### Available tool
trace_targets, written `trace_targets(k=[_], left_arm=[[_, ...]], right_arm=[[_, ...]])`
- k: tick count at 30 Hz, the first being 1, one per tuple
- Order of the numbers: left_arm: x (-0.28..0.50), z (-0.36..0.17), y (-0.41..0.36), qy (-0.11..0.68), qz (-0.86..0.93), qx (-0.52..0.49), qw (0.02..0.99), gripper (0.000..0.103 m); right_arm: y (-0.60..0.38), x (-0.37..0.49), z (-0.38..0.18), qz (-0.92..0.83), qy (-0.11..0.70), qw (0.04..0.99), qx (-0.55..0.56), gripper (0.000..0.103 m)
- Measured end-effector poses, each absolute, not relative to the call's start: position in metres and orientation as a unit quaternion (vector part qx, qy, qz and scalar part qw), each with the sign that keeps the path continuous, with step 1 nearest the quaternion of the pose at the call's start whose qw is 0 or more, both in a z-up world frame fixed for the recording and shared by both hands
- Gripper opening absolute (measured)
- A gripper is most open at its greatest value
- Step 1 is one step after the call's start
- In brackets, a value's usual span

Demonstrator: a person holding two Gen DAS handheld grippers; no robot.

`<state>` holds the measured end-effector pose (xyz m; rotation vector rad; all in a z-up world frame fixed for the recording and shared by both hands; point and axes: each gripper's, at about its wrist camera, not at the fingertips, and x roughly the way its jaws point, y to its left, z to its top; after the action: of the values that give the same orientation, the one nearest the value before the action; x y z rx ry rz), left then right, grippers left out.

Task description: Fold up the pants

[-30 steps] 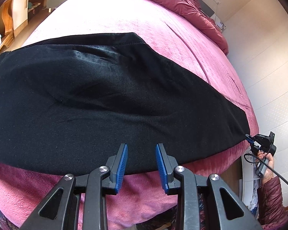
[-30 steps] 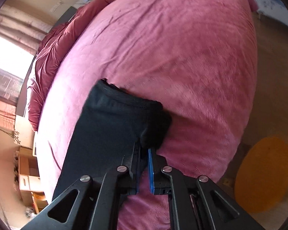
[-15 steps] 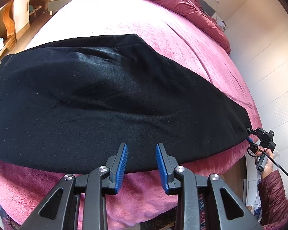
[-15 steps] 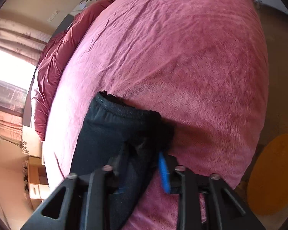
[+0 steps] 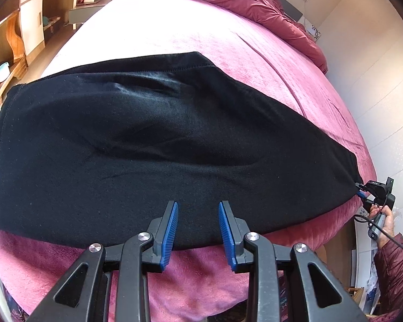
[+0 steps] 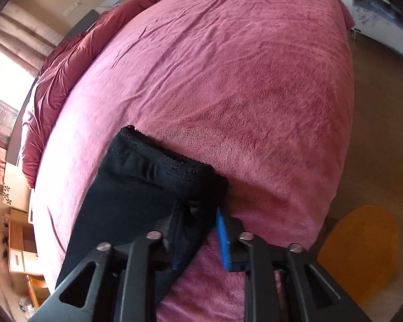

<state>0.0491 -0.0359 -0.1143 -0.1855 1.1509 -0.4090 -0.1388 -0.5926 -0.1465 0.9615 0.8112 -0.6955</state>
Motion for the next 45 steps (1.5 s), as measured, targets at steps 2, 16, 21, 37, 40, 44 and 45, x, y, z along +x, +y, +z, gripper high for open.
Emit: trace_targets(k=[2, 16, 21, 37, 40, 44, 45], left_arm=[[0.049, -0.111, -0.034, 0.524, -0.190, -0.078, 0.826, 0.034], [0.070, -0.120, -0.021, 0.497, -0.183, -0.084, 0.844, 0.034], [0.075, -0.128, -0.009, 0.499, -0.170, -0.086, 0.845, 0.034], [0.086, -0.149, 0.020, 0.501, -0.179, -0.130, 0.836, 0.034], [0.081, -0.147, 0.026, 0.499, -0.178, -0.127, 0.839, 0.034], [0.082, -0.151, 0.027, 0.504, -0.169, -0.130, 0.837, 0.034], [0.084, -0.153, 0.029, 0.508, -0.168, -0.138, 0.834, 0.034]], right_arm=[[-0.590, -0.147, -0.128, -0.345, 0.373, 0.758, 0.408, 0.043], [-0.324, 0.064, -0.079, 0.117, 0.495, 0.826, 0.242, 0.045], [-0.199, 0.155, -0.100, 0.235, 0.539, 0.784, 0.198, 0.045], [-0.100, 0.244, -0.142, 0.304, 0.606, 0.732, 0.067, 0.021], [-0.093, 0.248, -0.135, 0.278, 0.582, 0.763, 0.043, 0.007], [-0.107, 0.254, -0.132, 0.245, 0.562, 0.787, 0.067, 0.005], [-0.107, 0.256, -0.143, 0.230, 0.574, 0.784, 0.059, 0.005]])
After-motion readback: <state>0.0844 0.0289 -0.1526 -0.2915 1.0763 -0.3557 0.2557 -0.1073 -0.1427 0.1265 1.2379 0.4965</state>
